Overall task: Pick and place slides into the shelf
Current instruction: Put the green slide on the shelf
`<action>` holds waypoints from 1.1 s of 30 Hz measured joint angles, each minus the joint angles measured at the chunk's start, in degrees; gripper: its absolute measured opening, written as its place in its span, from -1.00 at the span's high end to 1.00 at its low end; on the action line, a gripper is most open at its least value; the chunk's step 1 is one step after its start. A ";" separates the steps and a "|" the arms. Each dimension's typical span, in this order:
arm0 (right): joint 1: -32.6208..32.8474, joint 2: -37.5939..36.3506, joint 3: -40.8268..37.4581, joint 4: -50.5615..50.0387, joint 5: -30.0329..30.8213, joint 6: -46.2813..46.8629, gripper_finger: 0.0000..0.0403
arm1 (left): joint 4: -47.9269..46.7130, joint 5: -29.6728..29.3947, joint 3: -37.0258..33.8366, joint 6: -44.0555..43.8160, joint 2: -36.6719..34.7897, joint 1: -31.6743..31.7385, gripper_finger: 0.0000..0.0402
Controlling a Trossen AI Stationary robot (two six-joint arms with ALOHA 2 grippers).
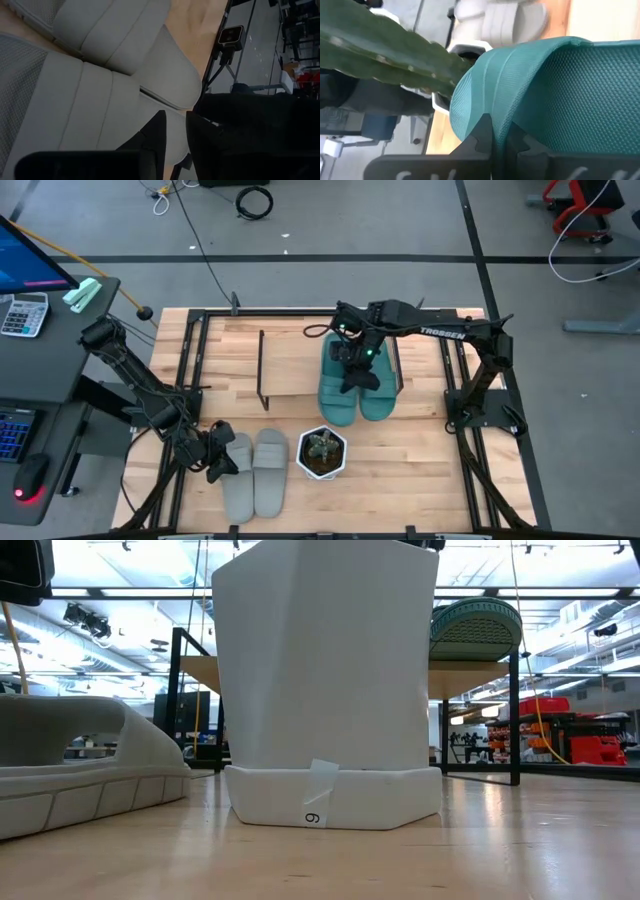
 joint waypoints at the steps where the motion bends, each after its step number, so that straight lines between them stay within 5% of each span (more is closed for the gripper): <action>1: -0.08 0.00 -0.40 -0.04 0.03 0.00 0.95 | 0.03 0.00 0.00 -0.01 0.00 -0.01 0.60; 33: -0.41 -0.11 -0.53 0.04 -0.11 -0.15 0.95 | 0.08 0.00 0.00 0.32 0.00 -0.01 0.60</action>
